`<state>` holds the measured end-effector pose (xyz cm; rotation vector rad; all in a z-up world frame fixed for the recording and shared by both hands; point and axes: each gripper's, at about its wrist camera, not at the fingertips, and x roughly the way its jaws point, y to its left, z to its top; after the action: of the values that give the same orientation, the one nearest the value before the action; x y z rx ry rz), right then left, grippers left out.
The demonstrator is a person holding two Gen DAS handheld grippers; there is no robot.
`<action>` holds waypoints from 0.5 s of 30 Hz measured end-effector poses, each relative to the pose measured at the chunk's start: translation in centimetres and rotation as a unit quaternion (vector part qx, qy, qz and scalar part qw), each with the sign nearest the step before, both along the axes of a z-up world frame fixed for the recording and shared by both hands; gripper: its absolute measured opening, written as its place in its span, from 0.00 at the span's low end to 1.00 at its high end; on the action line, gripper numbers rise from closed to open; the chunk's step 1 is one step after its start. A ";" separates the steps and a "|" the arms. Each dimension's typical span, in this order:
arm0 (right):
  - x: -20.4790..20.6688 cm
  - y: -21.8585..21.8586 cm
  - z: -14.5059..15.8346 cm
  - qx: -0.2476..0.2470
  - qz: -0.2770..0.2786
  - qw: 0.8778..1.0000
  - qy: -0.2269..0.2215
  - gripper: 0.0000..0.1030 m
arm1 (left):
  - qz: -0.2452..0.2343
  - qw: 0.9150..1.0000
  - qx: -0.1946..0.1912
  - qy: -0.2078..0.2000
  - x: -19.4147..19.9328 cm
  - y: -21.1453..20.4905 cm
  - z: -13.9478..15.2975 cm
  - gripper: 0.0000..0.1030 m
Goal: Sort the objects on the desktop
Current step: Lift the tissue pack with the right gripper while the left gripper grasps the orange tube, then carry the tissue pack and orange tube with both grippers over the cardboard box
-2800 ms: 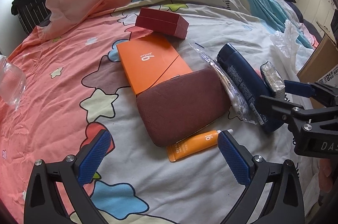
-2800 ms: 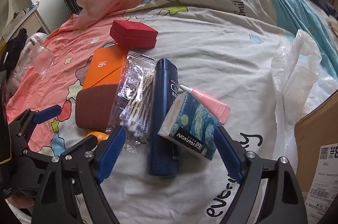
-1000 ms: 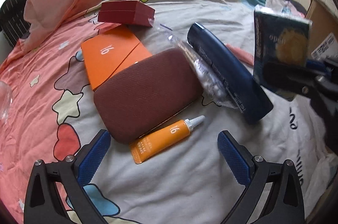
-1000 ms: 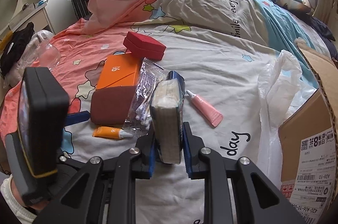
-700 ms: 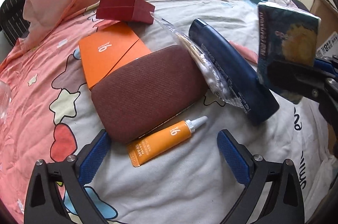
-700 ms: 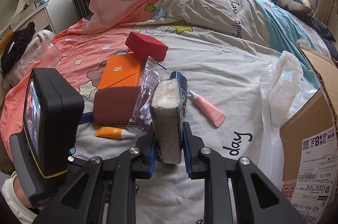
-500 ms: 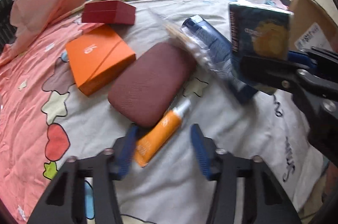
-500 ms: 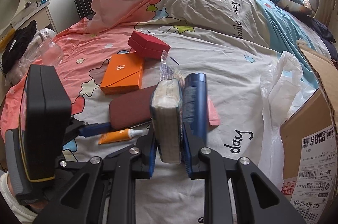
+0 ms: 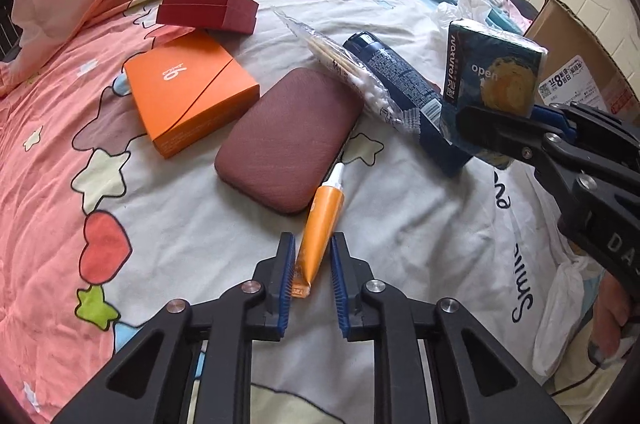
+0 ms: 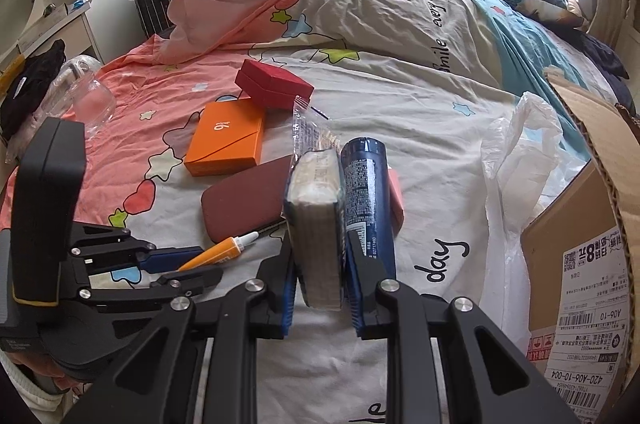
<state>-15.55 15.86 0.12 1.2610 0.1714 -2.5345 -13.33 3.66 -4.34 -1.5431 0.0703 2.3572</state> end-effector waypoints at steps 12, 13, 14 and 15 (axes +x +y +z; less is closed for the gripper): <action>1.4 -1.2 0.6 0.011 0.015 1.000 0.007 0.20 | 0.001 1.000 0.010 0.018 2.0 -1.8 1.8 0.11; 1.6 -1.2 0.7 0.010 0.015 1.000 0.009 0.20 | 0.001 1.000 0.010 0.019 2.2 -1.8 2.0 0.11; 1.7 -1.2 0.8 0.009 0.015 1.000 0.010 0.20 | 0.002 1.000 0.010 0.022 2.3 -1.8 2.2 0.11; 1.8 -1.2 1.0 0.008 0.015 1.000 0.011 0.20 | 0.002 1.000 0.010 0.026 2.6 -1.8 2.5 0.11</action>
<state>-13.75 14.62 1.08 1.2275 0.2155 -2.5264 -10.77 1.84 -1.80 -1.4743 0.0554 2.3929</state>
